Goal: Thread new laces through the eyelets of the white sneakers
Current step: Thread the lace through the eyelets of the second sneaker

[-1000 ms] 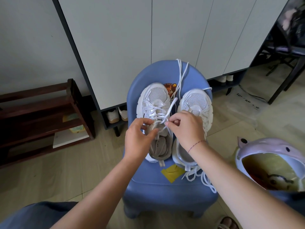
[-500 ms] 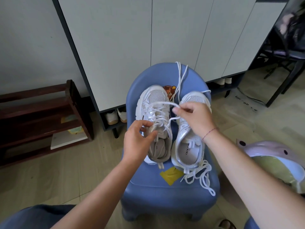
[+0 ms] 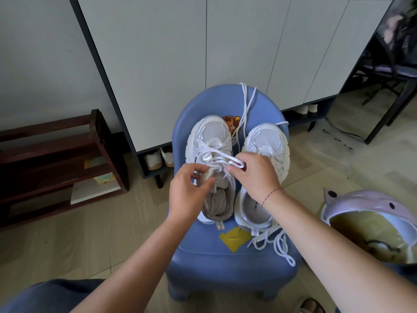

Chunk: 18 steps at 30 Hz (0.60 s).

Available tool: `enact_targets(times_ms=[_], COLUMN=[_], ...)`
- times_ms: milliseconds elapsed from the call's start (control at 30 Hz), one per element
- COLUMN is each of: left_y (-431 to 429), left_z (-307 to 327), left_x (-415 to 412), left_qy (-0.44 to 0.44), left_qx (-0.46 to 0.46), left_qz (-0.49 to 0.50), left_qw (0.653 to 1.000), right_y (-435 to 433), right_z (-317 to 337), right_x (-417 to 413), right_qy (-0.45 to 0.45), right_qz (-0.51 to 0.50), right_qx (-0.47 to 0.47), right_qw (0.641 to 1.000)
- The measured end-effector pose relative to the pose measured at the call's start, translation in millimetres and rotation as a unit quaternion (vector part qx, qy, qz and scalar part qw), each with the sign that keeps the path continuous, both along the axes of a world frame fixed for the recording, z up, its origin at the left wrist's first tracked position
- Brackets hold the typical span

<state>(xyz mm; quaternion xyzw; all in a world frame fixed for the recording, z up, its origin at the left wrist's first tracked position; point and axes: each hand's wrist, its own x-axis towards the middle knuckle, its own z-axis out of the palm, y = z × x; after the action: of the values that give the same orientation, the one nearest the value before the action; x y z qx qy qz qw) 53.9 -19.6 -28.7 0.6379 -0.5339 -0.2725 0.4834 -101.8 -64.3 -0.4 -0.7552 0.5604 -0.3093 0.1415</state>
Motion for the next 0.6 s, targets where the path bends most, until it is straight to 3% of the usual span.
enact_targets(times_ms=[67,200,267,367,467,600], left_y=[0.1,0.0,-0.1,0.5,0.2,0.6], left_z=[-0.3,-0.6,-1.1,-0.6,0.2,-0.7], left_x=[0.5,0.6,0.4,0.1,-0.2,-0.2], left_qy=[0.002,0.008,0.003,0.003,0.004,0.009], left_qx=[0.000,-0.001,-0.002,0.000,0.001,0.001], left_qz=[0.000,-0.001,-0.001,0.002,0.002,0.005], left_qw=[1.000,1.000,1.000,1.000,1.000,1.000], right_y=[-0.9,-18.5,-30.1,-33.5,-24.1,-6.5], right_z=[5.6,52.8,80.8,81.8,45.1,23.6], right_x=[0.6,-11.2,-20.6,-21.7,-16.4,-2.1], right_qy=[-0.019,-0.207,-0.243,-0.137,-0.043,-0.059], right_qz=[0.000,-0.104,-0.121,-0.083,-0.062,-0.047], right_qx=[-0.012,-0.099,-0.124,-0.012,0.088,0.024], right_qw=[1.000,0.968,0.954,0.987,0.993,0.997])
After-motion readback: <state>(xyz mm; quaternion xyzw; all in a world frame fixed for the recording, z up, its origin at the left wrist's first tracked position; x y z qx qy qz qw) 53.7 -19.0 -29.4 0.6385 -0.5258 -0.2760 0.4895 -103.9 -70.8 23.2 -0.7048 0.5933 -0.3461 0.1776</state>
